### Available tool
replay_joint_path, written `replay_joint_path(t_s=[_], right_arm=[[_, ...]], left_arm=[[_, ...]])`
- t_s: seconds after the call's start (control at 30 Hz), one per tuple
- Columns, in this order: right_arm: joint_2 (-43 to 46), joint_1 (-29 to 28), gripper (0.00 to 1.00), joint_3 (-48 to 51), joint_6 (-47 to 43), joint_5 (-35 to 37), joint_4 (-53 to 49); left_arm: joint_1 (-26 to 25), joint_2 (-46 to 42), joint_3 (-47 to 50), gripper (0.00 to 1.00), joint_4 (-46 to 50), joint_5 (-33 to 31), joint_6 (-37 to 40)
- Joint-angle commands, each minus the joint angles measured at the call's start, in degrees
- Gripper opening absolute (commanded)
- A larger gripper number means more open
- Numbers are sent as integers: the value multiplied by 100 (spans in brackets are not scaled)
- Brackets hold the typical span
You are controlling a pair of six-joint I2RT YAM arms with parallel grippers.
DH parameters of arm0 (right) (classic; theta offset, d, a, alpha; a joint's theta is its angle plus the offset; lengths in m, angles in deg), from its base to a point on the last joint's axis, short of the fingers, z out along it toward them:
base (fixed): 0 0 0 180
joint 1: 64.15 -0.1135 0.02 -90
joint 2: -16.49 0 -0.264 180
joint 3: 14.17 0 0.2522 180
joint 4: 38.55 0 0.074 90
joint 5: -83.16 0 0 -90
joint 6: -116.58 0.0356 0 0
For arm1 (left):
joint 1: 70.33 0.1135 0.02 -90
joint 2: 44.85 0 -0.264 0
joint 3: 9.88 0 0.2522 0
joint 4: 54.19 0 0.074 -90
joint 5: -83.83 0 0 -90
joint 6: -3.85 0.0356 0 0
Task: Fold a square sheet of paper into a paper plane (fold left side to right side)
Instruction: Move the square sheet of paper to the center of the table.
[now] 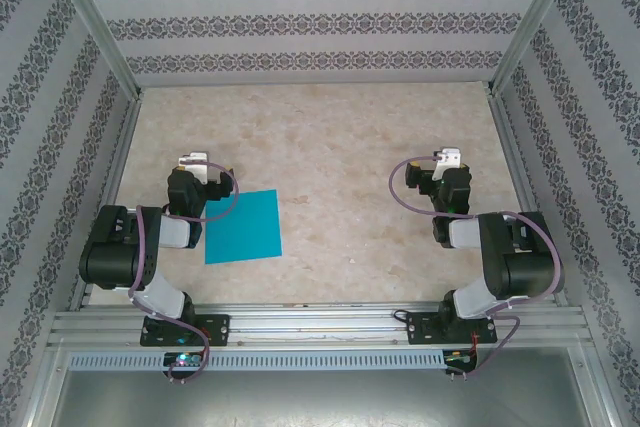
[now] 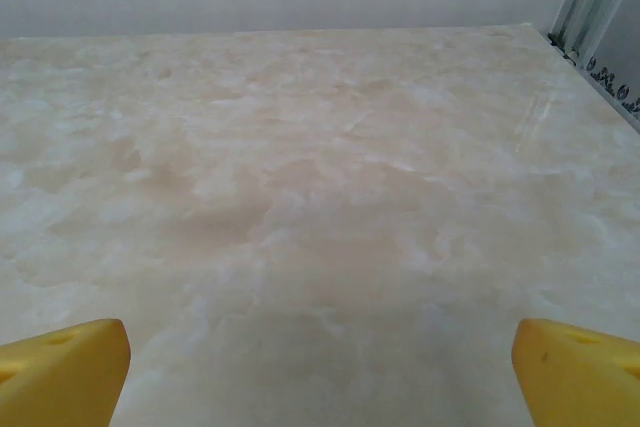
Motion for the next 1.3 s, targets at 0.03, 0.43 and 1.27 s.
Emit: replay_joint_path(t_s=[0.03,0.43,1.27], right_arm=[[-19,-32,98,-30,-46,52,205],[-16,-32,98,-30,-38,49,205],[1249,116,98,32,165,106,-724]], left_arm=[[38,-40,-17,100,43,100,-91],[46,-41,-17,100,43,101,-90],[37,-920,-224,100,1162,-366,-241]])
